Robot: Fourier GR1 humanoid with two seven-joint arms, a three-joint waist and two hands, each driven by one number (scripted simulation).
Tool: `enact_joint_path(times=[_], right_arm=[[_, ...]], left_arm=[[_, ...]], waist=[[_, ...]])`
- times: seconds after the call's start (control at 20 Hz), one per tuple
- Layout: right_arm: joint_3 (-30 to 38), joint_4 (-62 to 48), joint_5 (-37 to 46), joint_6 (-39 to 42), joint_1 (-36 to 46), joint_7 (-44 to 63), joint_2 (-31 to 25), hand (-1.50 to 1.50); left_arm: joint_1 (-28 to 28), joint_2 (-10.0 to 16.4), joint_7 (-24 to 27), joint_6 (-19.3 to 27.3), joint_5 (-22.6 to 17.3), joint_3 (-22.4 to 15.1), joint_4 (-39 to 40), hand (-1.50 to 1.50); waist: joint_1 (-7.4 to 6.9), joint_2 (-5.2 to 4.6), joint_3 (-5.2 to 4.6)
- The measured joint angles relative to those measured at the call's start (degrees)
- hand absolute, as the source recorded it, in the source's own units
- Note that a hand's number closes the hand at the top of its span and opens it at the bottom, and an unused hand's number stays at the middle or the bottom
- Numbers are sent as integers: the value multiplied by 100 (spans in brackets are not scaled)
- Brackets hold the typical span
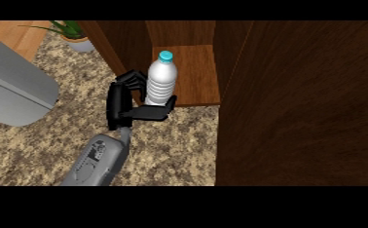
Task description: Pick up the bottled water, place it into the cabinet and close the cabinet
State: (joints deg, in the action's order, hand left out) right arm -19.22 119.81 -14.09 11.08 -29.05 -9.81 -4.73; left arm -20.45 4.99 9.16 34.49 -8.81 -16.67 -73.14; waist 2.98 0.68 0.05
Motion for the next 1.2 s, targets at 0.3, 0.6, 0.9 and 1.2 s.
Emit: enact_joint_path(times=[0.3, 0.6, 0.9, 1.2], right_arm=[[-1, -22, -8, 48, 18, 1, -45, -150], [-44, -58, -12, 40, 81, 16, -9, -150], [-74, -95, 36, 40, 131, 1, -3, -150], [-100, -103, 4, 61, 120, -7, 0, -150]], left_arm=[[-27, 129, -108, 395, 323, -180, 39, 150], [-99, 329, -158, 797, 801, -445, 175, 150], [-188, 496, -205, 1230, 1245, -649, 314, -150], [-175, 619, -345, 1447, 1485, -846, 278, -150]], waist=[[68, 4, 17], [133, 2, 39], [193, -2, 56], [224, 3, 72]])
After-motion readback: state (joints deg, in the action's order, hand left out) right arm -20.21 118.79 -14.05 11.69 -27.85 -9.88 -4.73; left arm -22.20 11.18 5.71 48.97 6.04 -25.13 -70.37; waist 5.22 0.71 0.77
